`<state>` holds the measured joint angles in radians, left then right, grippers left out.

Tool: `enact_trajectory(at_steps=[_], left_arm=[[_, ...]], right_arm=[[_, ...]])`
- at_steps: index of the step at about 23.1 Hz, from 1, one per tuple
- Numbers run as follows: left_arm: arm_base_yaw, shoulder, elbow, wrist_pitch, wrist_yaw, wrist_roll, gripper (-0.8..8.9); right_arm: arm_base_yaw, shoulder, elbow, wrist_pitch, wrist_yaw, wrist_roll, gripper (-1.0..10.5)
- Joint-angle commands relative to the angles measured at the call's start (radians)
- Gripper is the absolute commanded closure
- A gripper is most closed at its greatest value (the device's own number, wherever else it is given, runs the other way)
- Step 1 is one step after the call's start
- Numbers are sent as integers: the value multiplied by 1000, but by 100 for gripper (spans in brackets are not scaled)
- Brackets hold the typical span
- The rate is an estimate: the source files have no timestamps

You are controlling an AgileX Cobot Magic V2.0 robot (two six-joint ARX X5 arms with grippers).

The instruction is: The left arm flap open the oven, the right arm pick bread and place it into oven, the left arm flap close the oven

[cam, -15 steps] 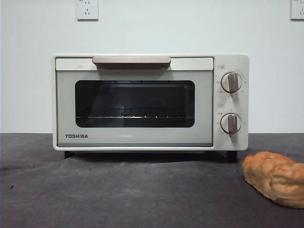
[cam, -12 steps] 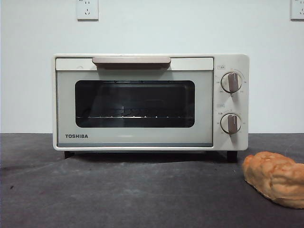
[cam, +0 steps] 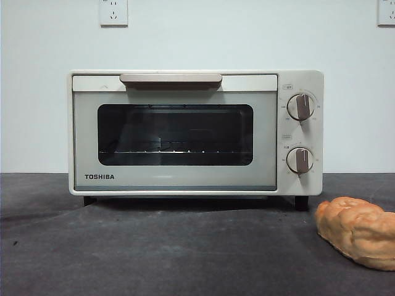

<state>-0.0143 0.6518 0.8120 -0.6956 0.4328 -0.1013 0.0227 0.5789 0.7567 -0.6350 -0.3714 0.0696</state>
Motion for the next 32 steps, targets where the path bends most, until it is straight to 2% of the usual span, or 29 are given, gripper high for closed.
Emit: enact_trajectory(at_steps=[1, 5, 12, 14, 16, 17, 25, 29, 32], left_arm=[[-20, 45, 58, -62, 14, 97, 797], [-46, 67, 81, -100, 14, 117, 797], [-53, 67, 81, -98, 14, 116, 797], [-53, 67, 81, -98, 14, 116, 797], [-53, 67, 81, -98, 14, 116, 797], [-53, 67, 81, -98, 14, 116, 797], [-53, 67, 81, -97, 14, 116, 797], [-53, 67, 81, -97, 14, 116, 797], [-53, 67, 81, -97, 14, 116, 797]], right_arm=[[8, 66, 77, -98, -29, -84, 938], [31, 124, 140, -207, -28, -109, 938], [47, 139, 150, -222, -21, -105, 923], [47, 139, 150, -222, -21, -99, 809], [47, 139, 150, -222, -21, -93, 562], [47, 139, 150, -222, -21, -82, 543], [63, 169, 147, -241, -22, -23, 543], [133, 229, 132, -238, -14, 4, 543], [204, 269, 79, -184, 37, 46, 542]])
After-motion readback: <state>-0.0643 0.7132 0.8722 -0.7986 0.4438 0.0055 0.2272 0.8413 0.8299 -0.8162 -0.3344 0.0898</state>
